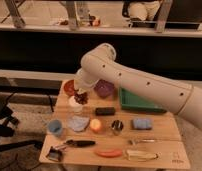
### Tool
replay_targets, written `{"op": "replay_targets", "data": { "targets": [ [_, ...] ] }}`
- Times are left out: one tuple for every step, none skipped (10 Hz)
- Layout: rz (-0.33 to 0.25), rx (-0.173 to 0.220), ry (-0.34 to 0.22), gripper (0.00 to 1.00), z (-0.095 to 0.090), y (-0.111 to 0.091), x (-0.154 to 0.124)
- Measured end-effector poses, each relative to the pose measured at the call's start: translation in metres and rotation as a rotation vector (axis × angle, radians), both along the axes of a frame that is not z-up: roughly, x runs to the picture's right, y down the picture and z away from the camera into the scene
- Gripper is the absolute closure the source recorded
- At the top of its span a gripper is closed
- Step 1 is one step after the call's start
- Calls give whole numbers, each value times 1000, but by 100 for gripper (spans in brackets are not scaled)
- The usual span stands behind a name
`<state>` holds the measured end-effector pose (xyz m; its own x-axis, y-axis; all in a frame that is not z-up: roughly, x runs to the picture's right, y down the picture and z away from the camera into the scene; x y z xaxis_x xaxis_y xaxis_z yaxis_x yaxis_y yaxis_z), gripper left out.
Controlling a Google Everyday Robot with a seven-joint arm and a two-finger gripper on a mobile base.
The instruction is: Place grapes in paper cup
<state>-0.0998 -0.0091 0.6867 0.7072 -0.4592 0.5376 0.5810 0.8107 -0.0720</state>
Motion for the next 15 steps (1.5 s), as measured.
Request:
{"op": "replay_targets", "data": {
  "targets": [
    [-6,1,-11,98,2,-2,-3],
    [-16,4,-21,98,3,-3,-8],
    [-29,11,-33,98,3,-4,-16],
    [-42,18,-46,98,2,-5,-23],
    [-50,22,-57,98,2,-7,-27],
    [-55,27,-62,98,3,-9,-29],
    [-63,28,-68,98,3,-10,-32],
    [-76,32,-80,98,4,-12,-38],
    [-80,33,-86,98,6,-13,-41],
    [-83,32,-90,98,8,-14,-43],
    [-84,31,-94,98,10,-15,-44],
    [-85,32,-98,98,12,-15,-45],
    [-85,33,-105,98,15,-16,-47],
    [-84,35,-109,98,17,-16,-48],
    [-84,37,-115,98,18,-17,-49]
  ]
}}
